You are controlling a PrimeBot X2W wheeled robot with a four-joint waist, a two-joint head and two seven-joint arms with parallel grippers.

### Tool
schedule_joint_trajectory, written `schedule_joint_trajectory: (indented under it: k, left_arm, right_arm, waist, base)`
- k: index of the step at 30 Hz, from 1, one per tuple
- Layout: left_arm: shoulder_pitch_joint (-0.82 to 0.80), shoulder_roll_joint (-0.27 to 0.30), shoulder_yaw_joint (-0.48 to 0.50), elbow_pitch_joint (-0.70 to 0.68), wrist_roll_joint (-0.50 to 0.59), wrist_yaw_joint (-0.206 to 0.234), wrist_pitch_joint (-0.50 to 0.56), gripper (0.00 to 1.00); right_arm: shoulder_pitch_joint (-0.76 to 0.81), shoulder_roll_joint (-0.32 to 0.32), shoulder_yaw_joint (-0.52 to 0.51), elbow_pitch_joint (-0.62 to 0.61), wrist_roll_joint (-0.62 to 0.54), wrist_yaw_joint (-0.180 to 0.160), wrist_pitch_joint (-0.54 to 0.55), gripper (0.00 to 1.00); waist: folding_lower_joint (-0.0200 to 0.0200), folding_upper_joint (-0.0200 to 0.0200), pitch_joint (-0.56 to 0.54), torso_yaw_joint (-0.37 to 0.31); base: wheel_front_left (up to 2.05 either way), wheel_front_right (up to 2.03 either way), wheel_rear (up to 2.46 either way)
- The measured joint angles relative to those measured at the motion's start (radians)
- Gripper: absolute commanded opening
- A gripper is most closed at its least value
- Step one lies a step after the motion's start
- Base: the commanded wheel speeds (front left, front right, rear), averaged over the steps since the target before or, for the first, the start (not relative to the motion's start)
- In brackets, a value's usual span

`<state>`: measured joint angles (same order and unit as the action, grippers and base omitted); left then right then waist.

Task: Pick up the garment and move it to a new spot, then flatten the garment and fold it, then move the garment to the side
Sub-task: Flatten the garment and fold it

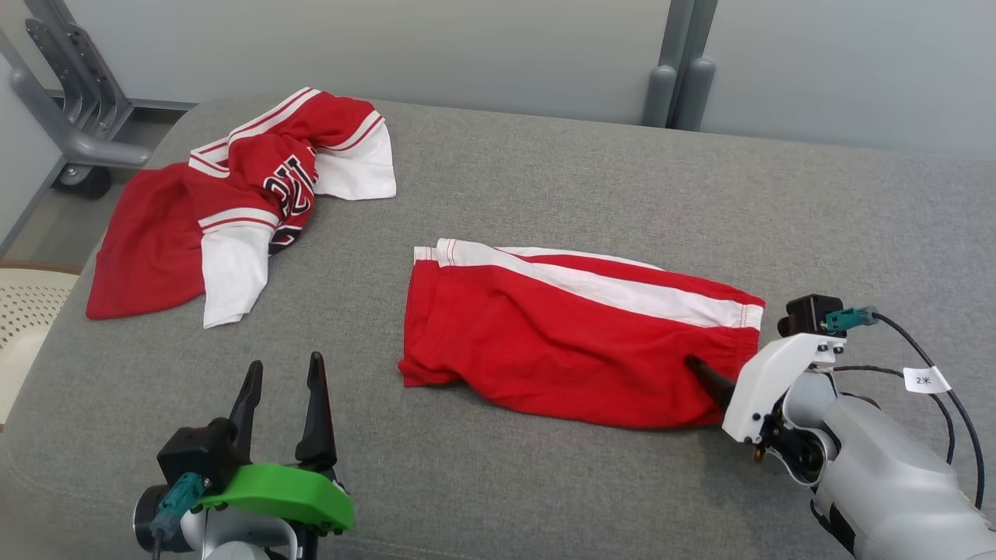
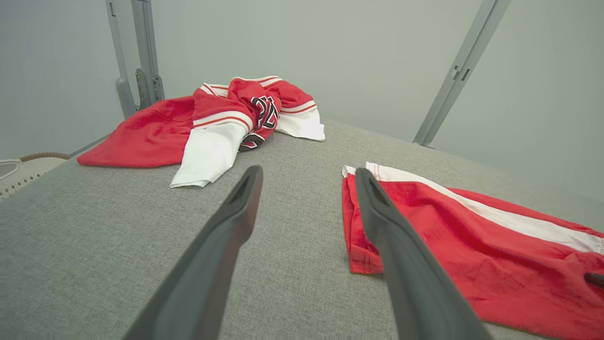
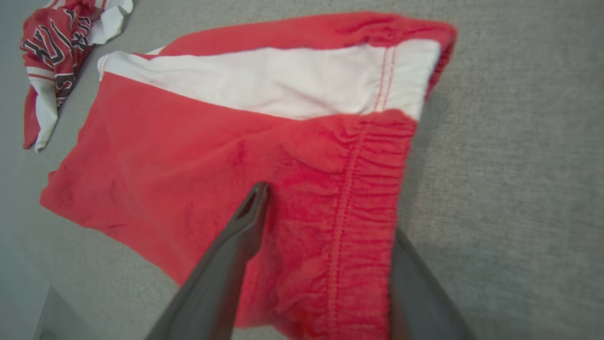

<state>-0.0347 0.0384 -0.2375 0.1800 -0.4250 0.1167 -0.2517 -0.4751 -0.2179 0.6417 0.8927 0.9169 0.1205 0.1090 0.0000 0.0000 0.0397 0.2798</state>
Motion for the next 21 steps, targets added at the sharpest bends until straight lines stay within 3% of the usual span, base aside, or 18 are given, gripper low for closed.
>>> schedule_joint_trajectory:
  k: [6, 8, 17, 21]
  left_arm:
    - [0.020, 0.000, 0.004, -0.020, 0.003, 0.003, 0.000, 1.00]
    - [0.024, 0.000, 0.009, -0.029, 0.008, 0.003, 0.000, 1.00]
    - [0.059, 0.001, 0.044, -0.060, 0.013, 0.007, 0.000, 1.00]
    - [0.065, 0.002, 0.053, -0.068, 0.016, 0.007, 0.000, 1.00]
  right_arm:
    - [-0.009, 0.011, 0.003, 0.021, 0.000, 0.000, 0.008, 0.16]
    - [-0.010, 0.011, 0.004, 0.021, 0.000, 0.001, 0.008, 0.00]
    - [-0.044, -0.023, 0.008, 0.022, 0.000, 0.002, 0.008, 0.00]
    - [-0.052, -0.075, 0.007, 0.025, 0.000, 0.002, 0.027, 0.00]
  waist:
    - [0.0000, 0.0000, 0.011, -0.002]
    - [0.0000, 0.0000, 0.012, -0.004]
    - [0.0000, 0.0000, 0.014, -0.050]
    - [0.0000, 0.0000, 0.012, -0.088]
  base:
    - [0.00, 0.00, 0.00]
    - [0.00, 0.00, 0.00]
    - [0.00, 0.00, 0.00]
    - [0.00, 0.00, 0.00]
